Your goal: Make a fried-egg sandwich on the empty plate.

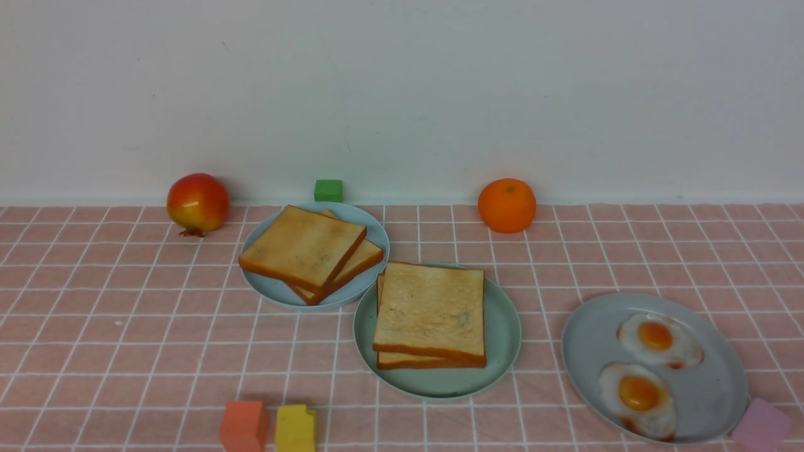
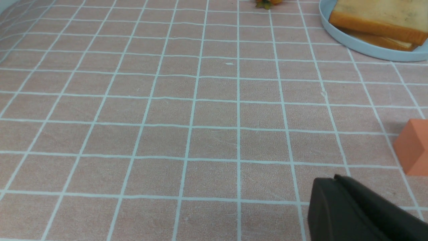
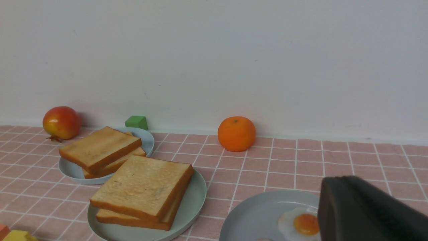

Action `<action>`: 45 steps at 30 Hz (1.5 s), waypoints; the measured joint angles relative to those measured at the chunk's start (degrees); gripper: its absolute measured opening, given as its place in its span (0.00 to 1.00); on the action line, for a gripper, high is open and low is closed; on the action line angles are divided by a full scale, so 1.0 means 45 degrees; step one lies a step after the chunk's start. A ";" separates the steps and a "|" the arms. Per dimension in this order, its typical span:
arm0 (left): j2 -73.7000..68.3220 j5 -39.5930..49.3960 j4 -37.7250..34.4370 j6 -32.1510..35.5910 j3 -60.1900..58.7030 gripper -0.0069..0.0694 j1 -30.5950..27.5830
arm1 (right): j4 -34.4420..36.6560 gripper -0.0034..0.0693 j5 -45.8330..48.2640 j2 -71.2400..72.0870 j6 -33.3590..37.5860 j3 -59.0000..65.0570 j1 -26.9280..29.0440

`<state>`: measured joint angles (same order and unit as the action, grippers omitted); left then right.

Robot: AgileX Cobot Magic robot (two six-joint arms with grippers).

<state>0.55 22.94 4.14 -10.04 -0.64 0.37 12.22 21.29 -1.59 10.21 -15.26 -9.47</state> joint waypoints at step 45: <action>0.0000 -0.0037 -0.0028 0.0000 -0.0010 0.16 -0.0014 | -0.1034 0.16 0.0550 0.0521 -0.1292 0.3615 0.2287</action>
<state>0.55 22.78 4.02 -10.04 -0.68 0.31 7.57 23.76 0.76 4.40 1.01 0.82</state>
